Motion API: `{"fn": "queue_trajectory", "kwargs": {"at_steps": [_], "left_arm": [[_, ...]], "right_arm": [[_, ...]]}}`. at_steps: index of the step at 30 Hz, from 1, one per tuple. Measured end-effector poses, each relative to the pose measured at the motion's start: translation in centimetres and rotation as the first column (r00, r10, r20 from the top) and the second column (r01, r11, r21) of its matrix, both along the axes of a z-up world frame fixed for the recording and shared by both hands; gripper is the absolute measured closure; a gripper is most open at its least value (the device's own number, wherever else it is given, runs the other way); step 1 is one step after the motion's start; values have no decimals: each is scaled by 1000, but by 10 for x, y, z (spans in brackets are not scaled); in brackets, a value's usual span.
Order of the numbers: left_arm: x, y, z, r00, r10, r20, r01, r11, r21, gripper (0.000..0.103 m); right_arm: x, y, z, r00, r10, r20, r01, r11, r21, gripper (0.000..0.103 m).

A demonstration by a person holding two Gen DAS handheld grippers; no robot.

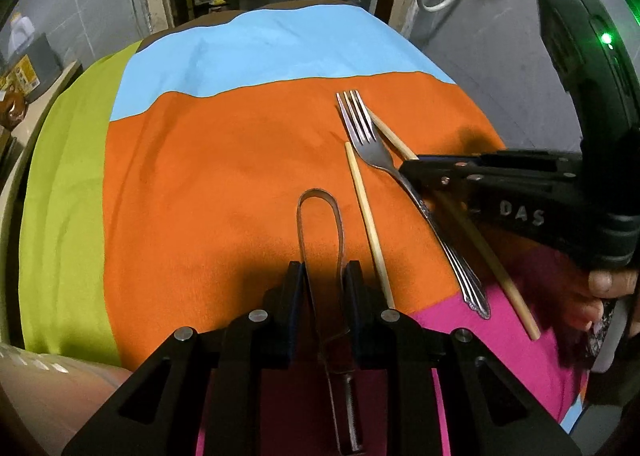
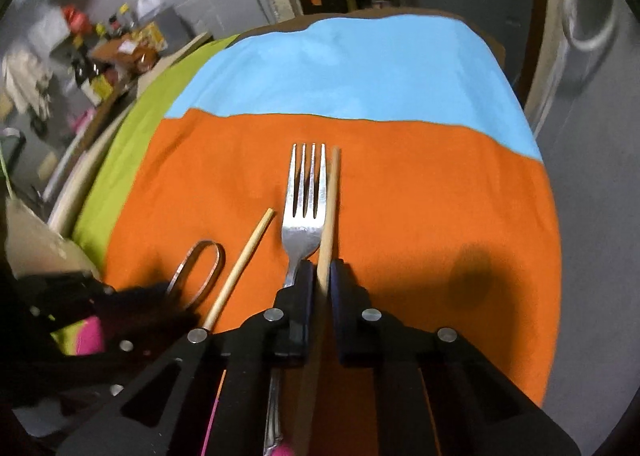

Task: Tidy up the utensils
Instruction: 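Grasp the metal tongs with the left gripper while the right gripper grasps a chopstick, then lift the tongs and chopstick and carry both over the white caddy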

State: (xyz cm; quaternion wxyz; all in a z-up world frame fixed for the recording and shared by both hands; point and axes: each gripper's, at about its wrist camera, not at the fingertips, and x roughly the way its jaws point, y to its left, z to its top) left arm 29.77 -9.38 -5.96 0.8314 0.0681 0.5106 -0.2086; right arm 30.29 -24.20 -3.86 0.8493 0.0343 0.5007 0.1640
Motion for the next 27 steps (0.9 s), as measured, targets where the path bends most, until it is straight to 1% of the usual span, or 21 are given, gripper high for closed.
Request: {"fn": "queue_trajectory", "kwargs": {"at_steps": [3,5,8,10,11,12,14,15,16,17,18,19,20,21,23,24,27], "left_arm": [[-5,6,0,1000,20,15,-19,998,-51,87],[-12,9,2,999,24,40,-21,997,-79,87],[-27,14,8,996,29,89,-17,990,-138,87],[-36,14,11,990,37,136,-16,989,-150,87],[-43,16,14,984,43,175,-15,987,-157,87],[-47,16,16,979,47,197,-15,987,-160,87],[-59,20,20,967,60,247,-17,985,-172,87],[-62,20,22,961,66,267,-18,984,-178,87],[-67,21,25,952,75,297,-19,982,-188,87],[-71,23,28,942,85,324,-21,980,-196,87],[-75,25,30,934,94,346,-23,979,-201,87],[-78,25,33,924,103,368,-26,978,-208,87],[-83,28,36,911,118,396,-29,974,-223,87],[-85,28,38,903,125,412,-28,972,-235,87],[-91,31,44,882,140,449,-21,965,-260,87],[-95,33,48,867,153,473,-22,962,-271,87],[-102,43,62,840,191,508,-26,949,-313,87]], "right_arm": [[-8,-12,0,999,-43,-12,44,995,92,98],[-16,-18,3,998,-65,7,64,990,126,98],[-33,-24,12,993,-87,78,72,982,174,98],[-49,-23,20,984,-96,149,67,980,187,98],[-56,-21,24,977,-96,189,60,981,185,98],[-68,-15,31,963,-91,252,48,984,171,98],[-82,-7,39,938,-83,337,32,988,153,98],[-92,-3,44,917,-79,391,20,988,152,98],[-99,0,47,899,-80,430,15,988,152,98],[-108,4,51,875,-84,477,12,988,152,98],[-111,8,53,858,-86,506,10,988,152,98],[-119,12,56,832,-88,548,6,989,150,98],[-123,14,59,816,-89,571,5,989,147,98],[-128,17,61,795,-95,598,5,988,151,98],[-132,21,64,777,-96,622,-5,987,158,98],[-133,25,66,768,-94,634,-9,988,157,98],[-137,29,73,743,-97,663,-21,986,168,98]]}}
